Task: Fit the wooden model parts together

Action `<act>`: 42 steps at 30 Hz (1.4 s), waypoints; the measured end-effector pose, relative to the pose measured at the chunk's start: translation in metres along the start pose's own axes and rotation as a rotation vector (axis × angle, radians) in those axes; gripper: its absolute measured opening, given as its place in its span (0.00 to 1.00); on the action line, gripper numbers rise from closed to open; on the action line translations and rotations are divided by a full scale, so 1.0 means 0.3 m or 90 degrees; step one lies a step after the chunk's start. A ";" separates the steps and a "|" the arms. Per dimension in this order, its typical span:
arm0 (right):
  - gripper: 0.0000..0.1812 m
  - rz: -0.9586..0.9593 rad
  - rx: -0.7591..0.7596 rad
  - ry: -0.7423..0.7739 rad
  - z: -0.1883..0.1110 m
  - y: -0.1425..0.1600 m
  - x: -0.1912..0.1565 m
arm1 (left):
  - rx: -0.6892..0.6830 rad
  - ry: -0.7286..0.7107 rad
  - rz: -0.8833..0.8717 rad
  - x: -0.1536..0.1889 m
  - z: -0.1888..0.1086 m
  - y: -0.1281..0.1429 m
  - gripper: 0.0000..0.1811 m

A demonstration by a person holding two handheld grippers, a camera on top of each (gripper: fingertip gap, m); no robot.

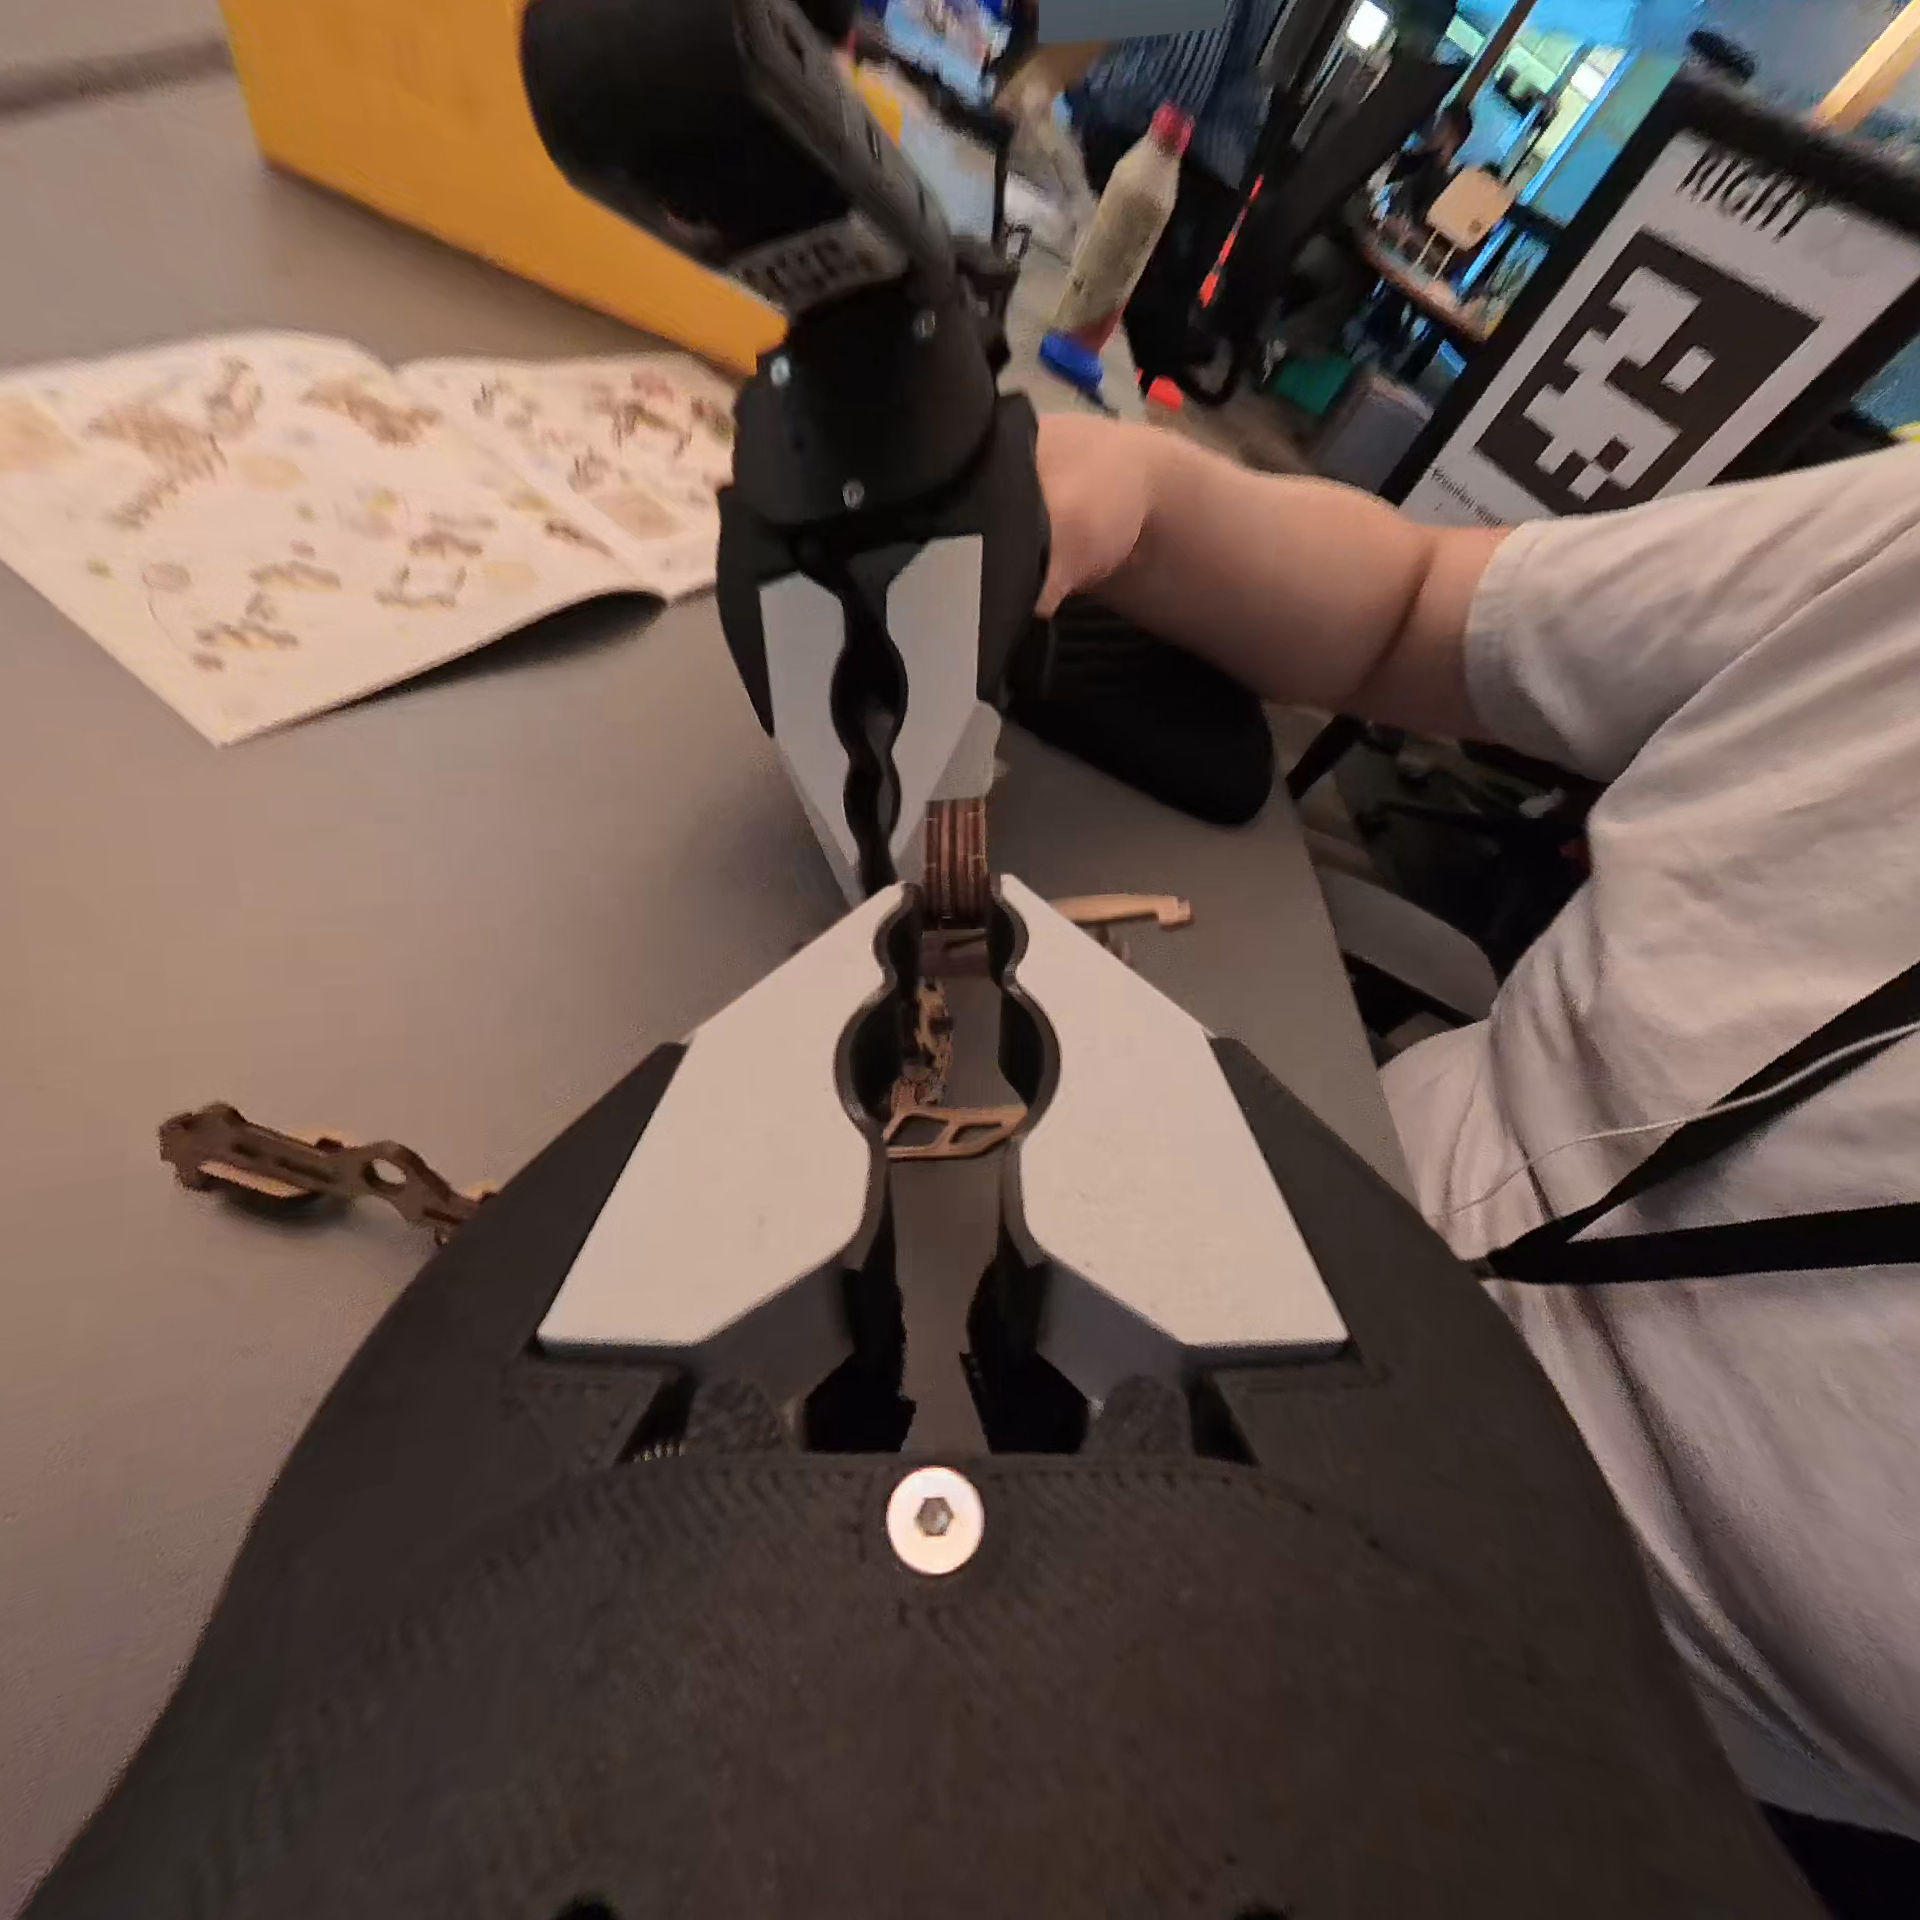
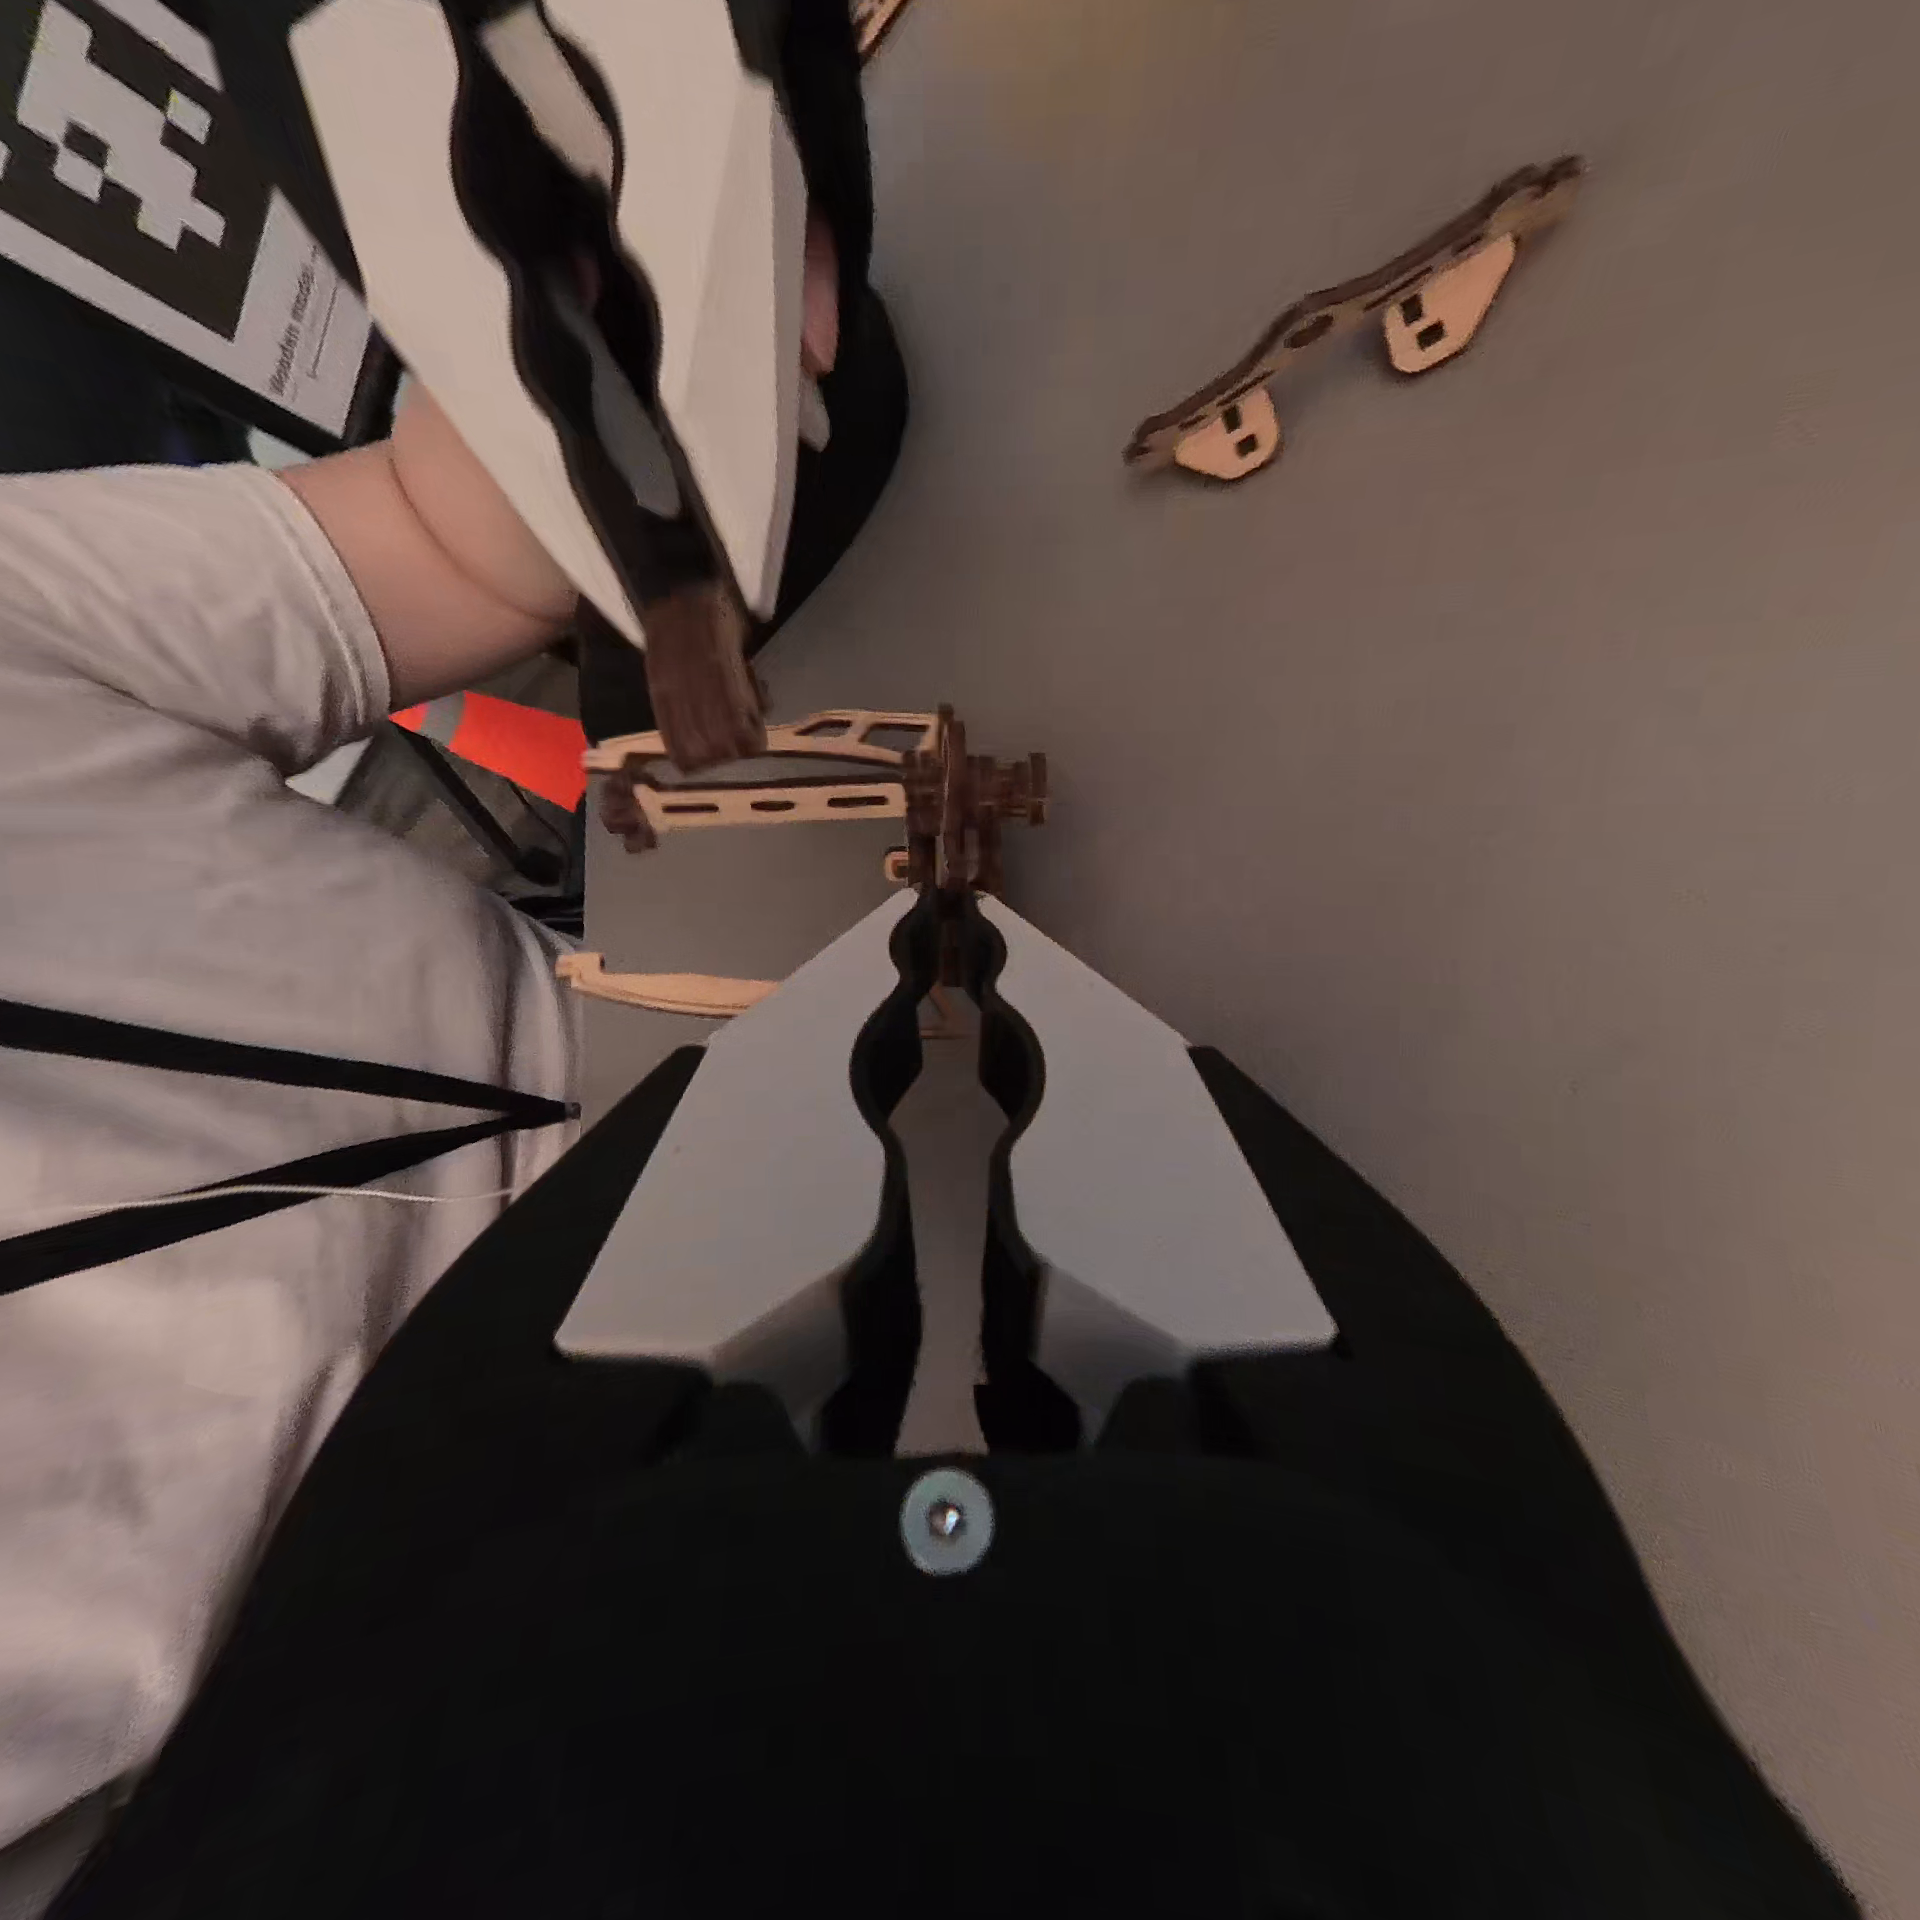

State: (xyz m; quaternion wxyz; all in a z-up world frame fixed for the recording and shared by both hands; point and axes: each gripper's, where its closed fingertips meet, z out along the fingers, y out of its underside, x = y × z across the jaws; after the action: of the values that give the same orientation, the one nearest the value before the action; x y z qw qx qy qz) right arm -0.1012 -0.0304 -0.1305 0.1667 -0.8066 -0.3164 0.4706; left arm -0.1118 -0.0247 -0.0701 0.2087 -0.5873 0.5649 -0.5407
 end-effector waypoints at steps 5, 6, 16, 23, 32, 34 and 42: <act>0.04 -0.005 -0.031 -0.032 0.018 0.031 0.013 | -0.018 0.006 -0.065 -0.025 0.022 0.031 0.05; 0.07 -0.015 -0.041 -0.005 0.017 0.042 0.037 | -0.012 0.018 -0.085 -0.026 0.018 0.029 0.05; 0.14 -0.127 -0.001 0.079 -0.071 0.000 0.093 | 0.013 0.031 -0.201 -0.091 0.002 0.041 0.05; 0.14 -0.506 0.111 0.069 -0.083 -0.168 -0.003 | -0.027 0.042 -0.302 -0.124 0.010 0.079 0.05; 0.13 -0.579 0.078 0.141 -0.038 -0.136 0.052 | -0.027 0.063 -0.404 -0.162 0.018 0.103 0.05; 0.11 -0.565 0.066 0.141 -0.028 -0.129 0.063 | -0.023 0.076 -0.420 -0.157 0.019 0.103 0.05; 0.05 -0.609 0.041 0.168 0.000 -0.113 0.061 | -0.017 0.084 -0.471 -0.161 0.029 0.117 0.05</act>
State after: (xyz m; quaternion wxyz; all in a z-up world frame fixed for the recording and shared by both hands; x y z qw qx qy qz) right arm -0.1065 0.0070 -0.1233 0.4275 -0.6184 -0.6124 0.2446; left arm -0.1088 0.0055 -0.1223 -0.0457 -0.7184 0.3338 -0.6087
